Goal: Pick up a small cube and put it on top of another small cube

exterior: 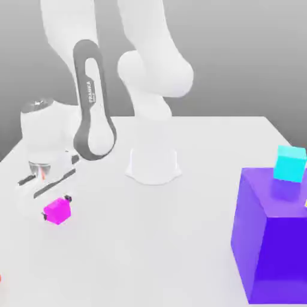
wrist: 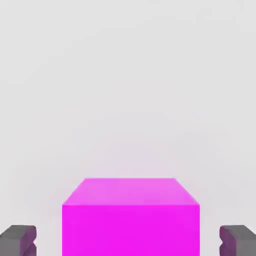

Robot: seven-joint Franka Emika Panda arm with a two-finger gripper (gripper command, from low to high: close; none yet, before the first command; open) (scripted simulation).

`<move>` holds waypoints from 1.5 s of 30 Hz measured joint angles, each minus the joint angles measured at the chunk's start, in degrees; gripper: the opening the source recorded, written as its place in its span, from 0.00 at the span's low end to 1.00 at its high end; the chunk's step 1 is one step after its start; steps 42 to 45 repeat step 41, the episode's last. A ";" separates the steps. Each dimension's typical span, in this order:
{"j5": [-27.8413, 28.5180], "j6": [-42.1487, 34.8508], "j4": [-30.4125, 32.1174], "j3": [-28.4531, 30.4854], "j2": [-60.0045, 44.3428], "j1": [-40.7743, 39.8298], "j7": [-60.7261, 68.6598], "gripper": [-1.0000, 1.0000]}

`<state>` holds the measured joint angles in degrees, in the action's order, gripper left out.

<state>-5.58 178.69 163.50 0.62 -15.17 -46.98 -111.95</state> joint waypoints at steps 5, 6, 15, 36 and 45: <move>0.12 -0.09 0.04 0.00 0.24 -0.02 -0.10 0.00; 0.45 -1.25 0.30 0.48 1.65 0.37 -0.34 0.00; 4.17 -17.32 0.24 -0.74 17.98 5.80 -1.67 0.00; -6.84 -58.11 -24.54 -30.28 36.01 48.02 20.36 0.00; -6.67 -54.91 -23.22 -32.75 34.00 49.47 20.62 1.00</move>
